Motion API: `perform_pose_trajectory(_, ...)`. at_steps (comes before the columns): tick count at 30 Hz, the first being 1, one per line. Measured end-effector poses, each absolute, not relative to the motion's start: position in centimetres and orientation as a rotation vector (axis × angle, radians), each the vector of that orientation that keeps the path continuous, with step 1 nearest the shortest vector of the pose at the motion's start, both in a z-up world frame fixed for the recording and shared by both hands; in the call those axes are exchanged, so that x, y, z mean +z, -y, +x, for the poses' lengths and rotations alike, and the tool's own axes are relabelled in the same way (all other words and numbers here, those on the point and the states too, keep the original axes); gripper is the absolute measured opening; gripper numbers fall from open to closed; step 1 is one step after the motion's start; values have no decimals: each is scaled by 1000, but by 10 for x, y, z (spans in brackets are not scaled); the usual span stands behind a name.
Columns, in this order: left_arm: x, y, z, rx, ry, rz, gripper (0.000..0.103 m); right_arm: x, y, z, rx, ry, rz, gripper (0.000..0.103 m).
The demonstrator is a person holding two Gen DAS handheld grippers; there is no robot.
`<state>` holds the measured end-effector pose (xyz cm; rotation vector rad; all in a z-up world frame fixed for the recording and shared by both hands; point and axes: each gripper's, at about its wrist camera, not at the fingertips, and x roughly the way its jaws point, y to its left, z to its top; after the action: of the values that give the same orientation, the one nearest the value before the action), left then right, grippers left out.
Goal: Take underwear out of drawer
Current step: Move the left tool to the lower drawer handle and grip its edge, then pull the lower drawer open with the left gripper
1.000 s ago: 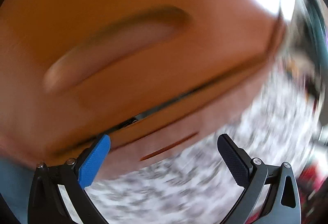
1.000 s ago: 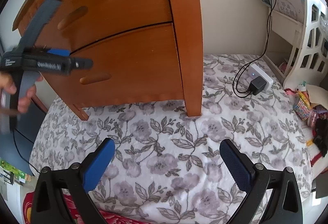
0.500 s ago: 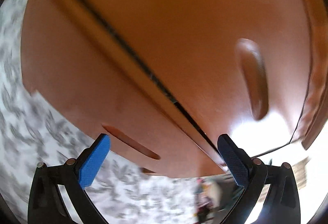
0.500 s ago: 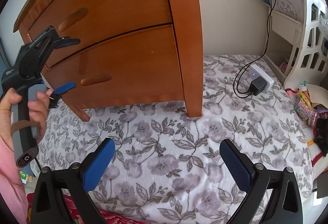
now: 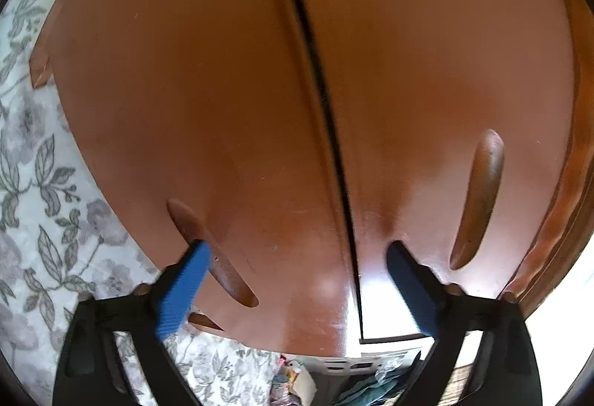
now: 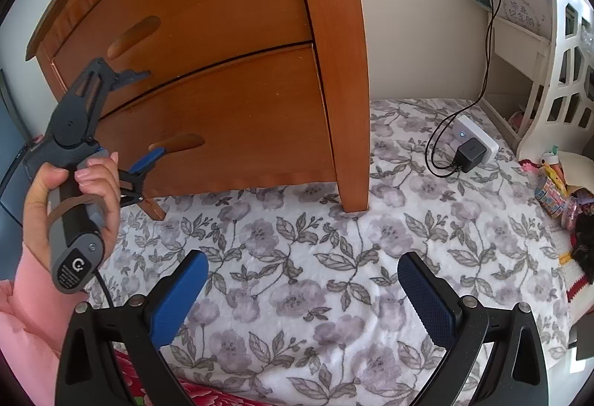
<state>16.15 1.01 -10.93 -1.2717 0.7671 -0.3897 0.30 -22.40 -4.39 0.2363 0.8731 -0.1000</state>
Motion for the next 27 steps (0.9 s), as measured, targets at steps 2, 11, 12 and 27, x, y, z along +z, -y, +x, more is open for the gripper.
perform_pose_trajectory(2, -117, -7, 160, -397, -760, -1288, 87, -45, 224, 3, -100, -875, 238, 103)
perform_pose_trajectory(11, -119, 15, 153, -327, -725, -1266, 75, -45, 225, 3, -99, -874, 245, 103)
perform_pose_trajectory(12, -120, 15, 151, -314, -729, -1263, 71, -45, 225, 4, -99, -875, 247, 103)
perform_pose_trajectory(27, -110, 0, 147, -315, -722, -1268, 70, -43, 227, 3, -103, -863, 253, 103)
